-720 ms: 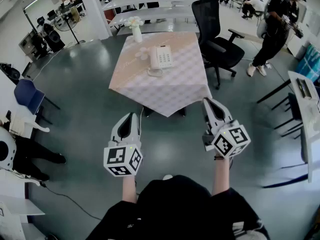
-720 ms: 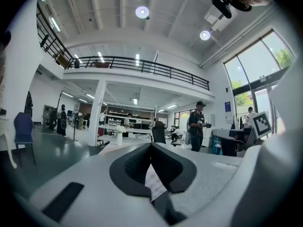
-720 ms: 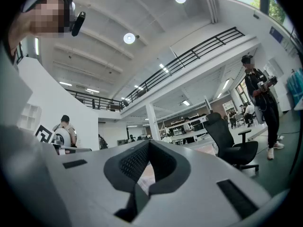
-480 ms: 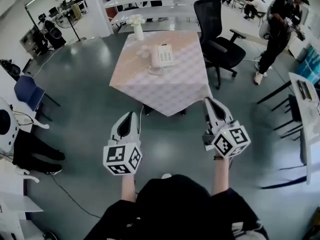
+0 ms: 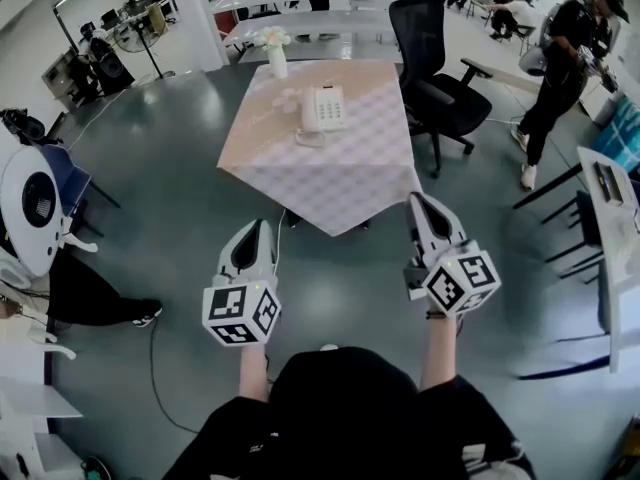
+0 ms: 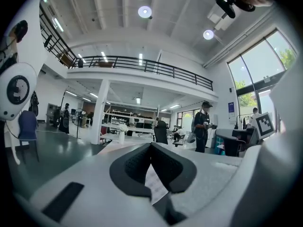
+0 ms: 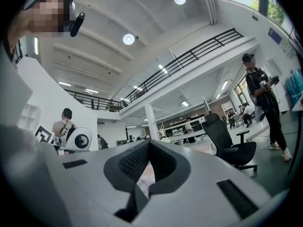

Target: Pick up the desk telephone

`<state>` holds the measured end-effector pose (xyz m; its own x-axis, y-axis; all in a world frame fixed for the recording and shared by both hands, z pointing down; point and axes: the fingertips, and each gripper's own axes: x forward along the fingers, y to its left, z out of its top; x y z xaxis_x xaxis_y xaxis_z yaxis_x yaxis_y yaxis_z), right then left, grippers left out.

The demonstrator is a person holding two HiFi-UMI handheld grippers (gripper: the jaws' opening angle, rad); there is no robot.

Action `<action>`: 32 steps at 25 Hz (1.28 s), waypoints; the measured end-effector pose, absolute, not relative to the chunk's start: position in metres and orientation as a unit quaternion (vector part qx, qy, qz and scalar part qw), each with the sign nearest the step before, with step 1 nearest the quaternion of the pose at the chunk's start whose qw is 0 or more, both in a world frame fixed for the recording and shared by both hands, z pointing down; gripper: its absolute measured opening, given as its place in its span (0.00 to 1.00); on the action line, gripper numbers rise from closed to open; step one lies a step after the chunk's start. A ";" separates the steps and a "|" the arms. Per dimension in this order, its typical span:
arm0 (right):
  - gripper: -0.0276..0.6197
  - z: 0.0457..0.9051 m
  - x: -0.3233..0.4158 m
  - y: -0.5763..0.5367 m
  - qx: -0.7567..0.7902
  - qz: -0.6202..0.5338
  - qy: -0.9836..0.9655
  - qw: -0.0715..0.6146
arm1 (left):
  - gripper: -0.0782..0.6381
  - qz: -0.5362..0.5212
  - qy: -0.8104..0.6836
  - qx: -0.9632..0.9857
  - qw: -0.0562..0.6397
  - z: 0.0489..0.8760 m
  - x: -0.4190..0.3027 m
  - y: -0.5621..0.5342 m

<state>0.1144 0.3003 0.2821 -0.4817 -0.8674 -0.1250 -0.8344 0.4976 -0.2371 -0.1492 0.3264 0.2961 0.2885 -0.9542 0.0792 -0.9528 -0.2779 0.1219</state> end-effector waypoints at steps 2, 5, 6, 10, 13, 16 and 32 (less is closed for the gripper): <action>0.03 0.281 0.119 0.302 -0.498 -0.070 0.857 0.117 | 0.11 -0.005 -0.596 0.800 0.073 0.295 -0.144 0.328; 0.03 0.283 0.124 0.303 -0.498 -0.072 0.856 0.118 | 0.11 -0.001 -0.597 0.799 0.073 0.297 -0.137 0.330; 0.03 0.285 0.125 0.303 -0.498 -0.073 0.856 0.119 | 0.11 0.001 -0.597 0.799 0.074 0.298 -0.135 0.331; 0.03 0.288 0.132 0.301 -0.497 -0.078 0.856 0.120 | 0.11 0.000 -0.599 0.797 0.079 0.304 -0.127 0.333; 0.03 0.290 0.134 0.294 -0.497 -0.080 0.856 0.120 | 0.11 -0.002 -0.603 0.793 0.088 0.309 -0.129 0.328; 0.03 0.294 0.134 0.283 -0.497 -0.085 0.855 0.120 | 0.11 0.002 -0.609 0.788 0.093 0.315 -0.133 0.318; 0.03 0.308 0.128 0.161 -0.525 -0.092 0.837 0.122 | 0.11 -0.003 -0.593 0.799 0.101 0.330 -0.146 0.185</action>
